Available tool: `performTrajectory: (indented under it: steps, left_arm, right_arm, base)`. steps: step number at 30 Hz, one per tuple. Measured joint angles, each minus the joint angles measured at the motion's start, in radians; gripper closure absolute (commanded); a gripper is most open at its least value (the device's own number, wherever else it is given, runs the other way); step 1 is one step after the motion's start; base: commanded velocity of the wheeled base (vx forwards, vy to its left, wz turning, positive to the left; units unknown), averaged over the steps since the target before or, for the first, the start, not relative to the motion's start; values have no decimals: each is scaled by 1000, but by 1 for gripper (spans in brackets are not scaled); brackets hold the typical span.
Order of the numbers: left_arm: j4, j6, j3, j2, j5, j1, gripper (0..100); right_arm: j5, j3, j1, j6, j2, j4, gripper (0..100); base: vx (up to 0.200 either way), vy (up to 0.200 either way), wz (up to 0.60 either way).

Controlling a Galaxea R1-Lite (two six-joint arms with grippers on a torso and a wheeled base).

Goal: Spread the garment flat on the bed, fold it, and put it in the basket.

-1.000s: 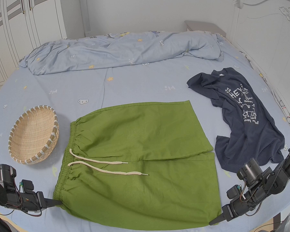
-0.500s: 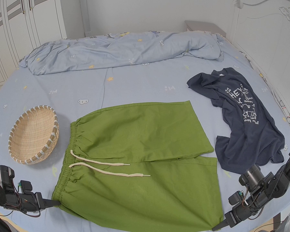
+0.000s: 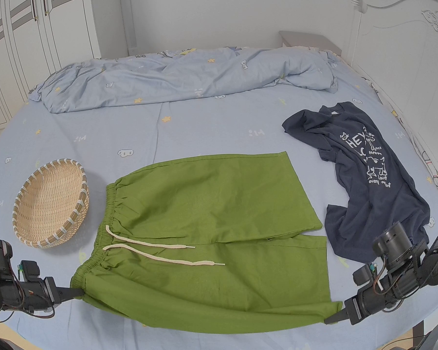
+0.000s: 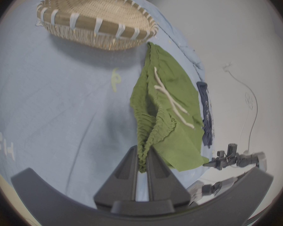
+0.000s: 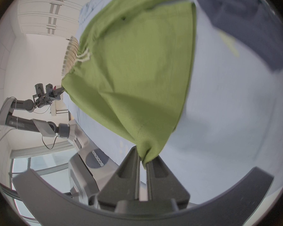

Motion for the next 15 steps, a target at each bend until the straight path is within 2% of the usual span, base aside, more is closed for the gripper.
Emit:
performTrajectory:
  steps: [2, 8, 12, 15]
  left_arm:
    - [46, -81, -40, -50, 2, -20, 100]
    - [238, -183, -214, -150, 20, -77, 100]
    - [350, -224, -370, -187, 110, -137, 100]
    - [381, -240, -448, -184, 178, -175, 100]
  right_arm:
    - [-16, -64, 4, 8, -43, 56, 100]
    - [-37, -289, 11, 21, -119, 193, 100]
    - [-47, -481, 13, 26, -149, 267, 100]
    - [-52, -590, 13, 27, -147, 296, 100]
  base:
    - [0, 0, 0]
    - [0, 0, 0]
    - [0, 0, 0]
    - [0, 0, 0]
